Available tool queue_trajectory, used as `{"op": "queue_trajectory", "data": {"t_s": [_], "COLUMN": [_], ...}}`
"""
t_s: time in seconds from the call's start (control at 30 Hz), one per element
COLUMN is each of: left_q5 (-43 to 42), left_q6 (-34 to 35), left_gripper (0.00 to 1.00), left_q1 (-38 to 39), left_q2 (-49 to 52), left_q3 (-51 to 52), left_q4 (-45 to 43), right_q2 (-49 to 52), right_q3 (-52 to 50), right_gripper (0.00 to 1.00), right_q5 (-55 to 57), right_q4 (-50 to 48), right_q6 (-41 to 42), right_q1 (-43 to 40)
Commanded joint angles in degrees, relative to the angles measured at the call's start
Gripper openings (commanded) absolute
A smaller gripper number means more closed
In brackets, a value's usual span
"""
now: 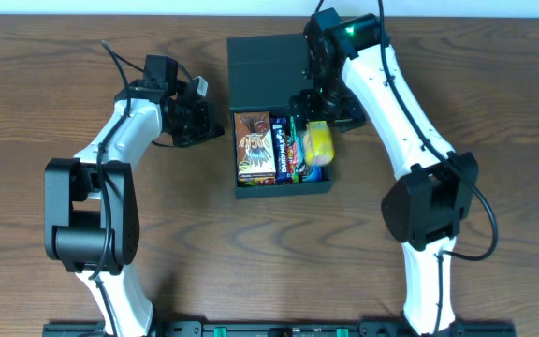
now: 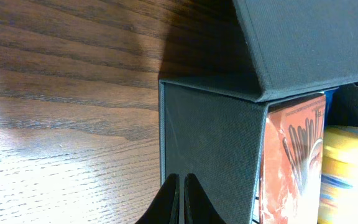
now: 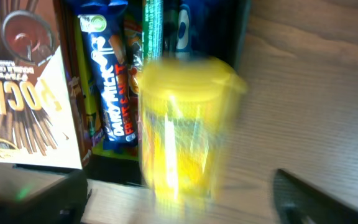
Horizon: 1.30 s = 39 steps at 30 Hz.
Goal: Pack container
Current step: 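Carry the Mentos tube with the right gripper into the box and release, then push the Mentos tube down with the right gripper, then withdraw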
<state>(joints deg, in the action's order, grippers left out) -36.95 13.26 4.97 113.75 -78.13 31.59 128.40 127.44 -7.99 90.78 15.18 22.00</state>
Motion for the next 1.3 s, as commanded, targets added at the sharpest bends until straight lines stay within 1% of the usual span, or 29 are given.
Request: {"op": "queue_trajectory", "data": {"t_s": [0.0, 0.17, 0.2, 0.23, 0.27, 0.3, 0.33, 0.37, 0.5, 0.6, 0.7, 0.77, 0.83, 1.0, 1.1, 1.27], "left_q5": [-0.15, -0.15, -0.15, -0.15, -0.15, -0.15, -0.15, -0.15, -0.96, -4.07, -6.21, -7.39, -7.65, -7.61, -7.54, -7.45], "left_q6": [-0.83, -0.79, -0.81, -0.81, -0.81, -0.81, -0.81, -0.81, -0.81, -0.83, -0.79, -0.74, -0.37, 0.72, 0.72, 0.7], "left_gripper": [0.06, 0.06, 0.06, 0.06, 0.06, 0.06, 0.06, 0.06, 0.06, 0.06, 0.06, 0.05, 0.06, 0.06, 0.06, 0.06], "left_q1": [-0.24, -0.24, -0.24, -0.24, -0.26, -0.26, -0.26, -0.26, -0.26, -0.26, -0.31, -0.31, -0.31, -0.5, -0.57, -0.57], "left_q2": [0.22, 0.22, 0.22, 0.22, 0.22, 0.15, 0.11, 0.0, -0.09, -0.09, -0.09, -0.09, -0.09, -0.09, -0.09, -0.09], "left_q3": [0.5, 0.5, 0.48, 0.44, 0.33, 0.22, 0.13, -0.02, -0.85, -1.14, -1.14, -1.14, -1.14, -1.14, -1.14, -1.11], "left_q4": [0.11, 0.09, 0.09, 0.09, 0.09, 0.07, 0.04, 0.07, -0.02, -1.55, -4.76, -6.62, -7.52, -8.13, -8.13, -8.28], "right_q2": [-1.42, -1.42, -1.42, -1.42, -1.42, -1.42, -1.42, -1.42, -1.42, -1.42, -1.42, -1.42, -1.42, -1.42, -1.42, -1.42], "right_q3": [-0.17, -0.15, -0.15, -0.15, -0.15, -0.15, -0.15, -0.15, -0.15, -0.15, -0.17, -0.17, -0.17, -3.45, -6.69, -10.99], "right_gripper": [0.99, 0.98, 0.96, 0.91, 0.8, 0.55, 0.22, 0.02, 0.01, 0.02, 0.01, 0.01, 0.01, 0.01, 0.02, 0.01], "right_q5": [0.09, 2.6, 3.13, 3.34, 3.45, 3.45, 3.45, 3.28, 0.68, -4.61, -10.86, -15.17, -16.7, -18.12, -21.4, -20.48], "right_q4": [0.04, -0.35, -0.57, -0.9, -1.44, -2.1, -2.97, -3.87, -8.74, -11.72, -11.41, -10.03, -8.09, -6.99, -5.4, -7.45], "right_q6": [0.66, 0.66, 0.63, 0.61, 0.59, 0.33, -0.46, -1.18, -4.5, -8.11, -12.92, -18.67, -22.73, -24.81, -28.41, -28.5], "right_q1": [0.42, 0.07, -0.11, -0.35, -0.76, -1.27, -1.92, -2.56, -5.7, -8.41, -9.9, -10.03, -9.42, -7.98, -7.23, -6.47]}}
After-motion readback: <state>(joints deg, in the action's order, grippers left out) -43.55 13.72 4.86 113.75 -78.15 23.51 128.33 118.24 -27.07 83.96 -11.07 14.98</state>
